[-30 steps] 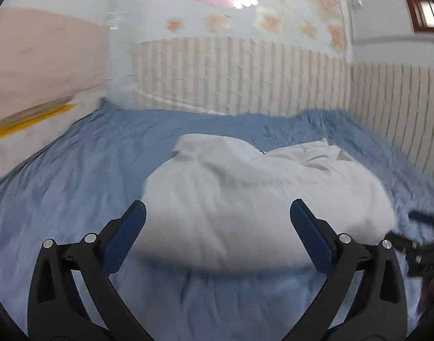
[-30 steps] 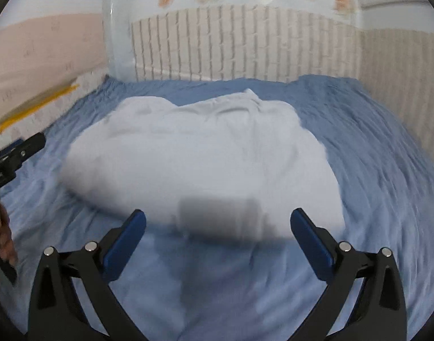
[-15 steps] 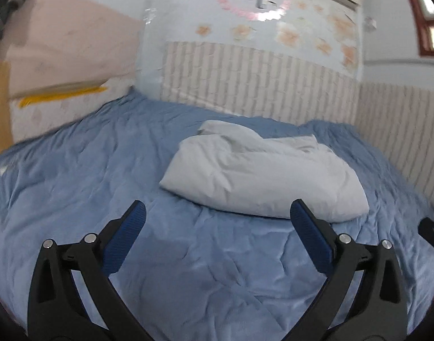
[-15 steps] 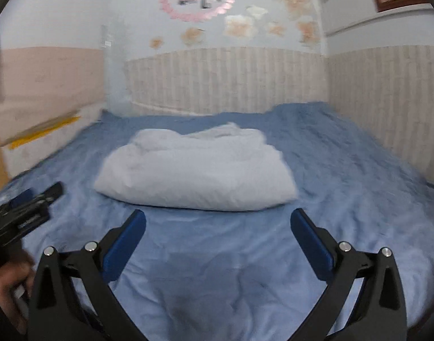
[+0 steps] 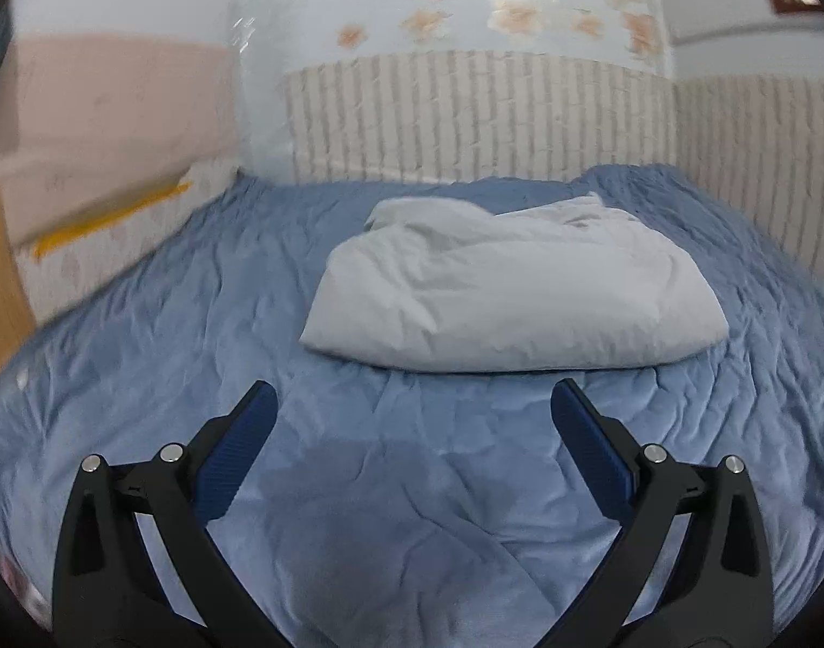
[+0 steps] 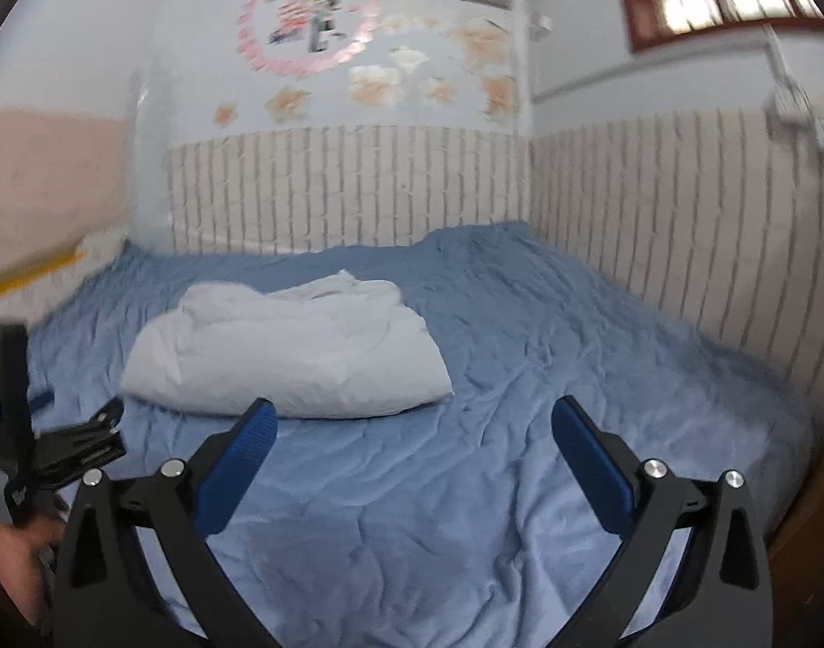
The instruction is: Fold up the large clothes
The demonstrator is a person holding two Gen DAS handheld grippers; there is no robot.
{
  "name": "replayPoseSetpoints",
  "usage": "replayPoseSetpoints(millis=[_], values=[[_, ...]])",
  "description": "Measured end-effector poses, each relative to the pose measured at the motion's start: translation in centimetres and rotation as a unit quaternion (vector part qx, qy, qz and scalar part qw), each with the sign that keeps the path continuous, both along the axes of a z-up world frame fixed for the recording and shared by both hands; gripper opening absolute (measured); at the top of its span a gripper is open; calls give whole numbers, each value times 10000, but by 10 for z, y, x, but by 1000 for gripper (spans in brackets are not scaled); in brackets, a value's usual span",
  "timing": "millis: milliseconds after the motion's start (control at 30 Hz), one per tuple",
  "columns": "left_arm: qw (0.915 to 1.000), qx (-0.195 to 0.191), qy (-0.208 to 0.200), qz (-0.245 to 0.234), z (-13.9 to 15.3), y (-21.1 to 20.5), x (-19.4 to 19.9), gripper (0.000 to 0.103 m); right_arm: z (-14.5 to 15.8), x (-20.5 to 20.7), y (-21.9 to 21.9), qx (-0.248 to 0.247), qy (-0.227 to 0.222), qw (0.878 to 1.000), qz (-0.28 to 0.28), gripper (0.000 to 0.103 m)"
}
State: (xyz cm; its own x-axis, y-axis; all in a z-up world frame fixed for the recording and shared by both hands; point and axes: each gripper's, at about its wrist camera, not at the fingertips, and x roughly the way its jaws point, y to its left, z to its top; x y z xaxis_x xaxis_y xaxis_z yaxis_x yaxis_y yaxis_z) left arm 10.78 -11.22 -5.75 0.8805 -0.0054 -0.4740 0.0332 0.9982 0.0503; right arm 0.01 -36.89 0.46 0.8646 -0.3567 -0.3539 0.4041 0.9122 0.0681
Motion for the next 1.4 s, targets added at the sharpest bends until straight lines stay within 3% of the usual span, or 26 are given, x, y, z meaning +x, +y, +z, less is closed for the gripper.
replayPoseSetpoints(millis=[100,267,367,633,800,867,967,1033,1167,1300,1400], values=[[9997,-168,-16,188,1,10,-1,100,0,1,5,13,-28,10000,3,101],[9991,390,-133,122,1,-6,-6,100,2,14,50,-908,180,9952,330,101],[9987,489,-62,160,0,-9,-2,100,5,8,57,-1054,97,9934,434,101],[9988,397,-170,219,4,-6,-8,100,-2,2,4,142,-115,9996,237,101],[9995,-138,-11,277,2,15,-5,100,-13,10,-15,557,-163,9979,270,101],[9992,-333,29,238,1,22,-6,100,-16,13,-16,502,-152,9984,231,101],[9995,-242,-98,165,1,21,-13,100,-22,21,-13,226,-17,9995,242,101],[9996,-168,-209,76,2,19,-18,100,-26,27,-20,369,62,9991,210,101],[9992,-368,-174,60,2,26,-18,100,-38,39,-40,913,130,9957,29,101],[9986,-513,-66,68,-2,31,-11,100,-45,51,-37,896,275,9956,27,101],[9993,-375,29,45,-5,25,-6,100,-44,51,-32,767,296,9966,36,101]])
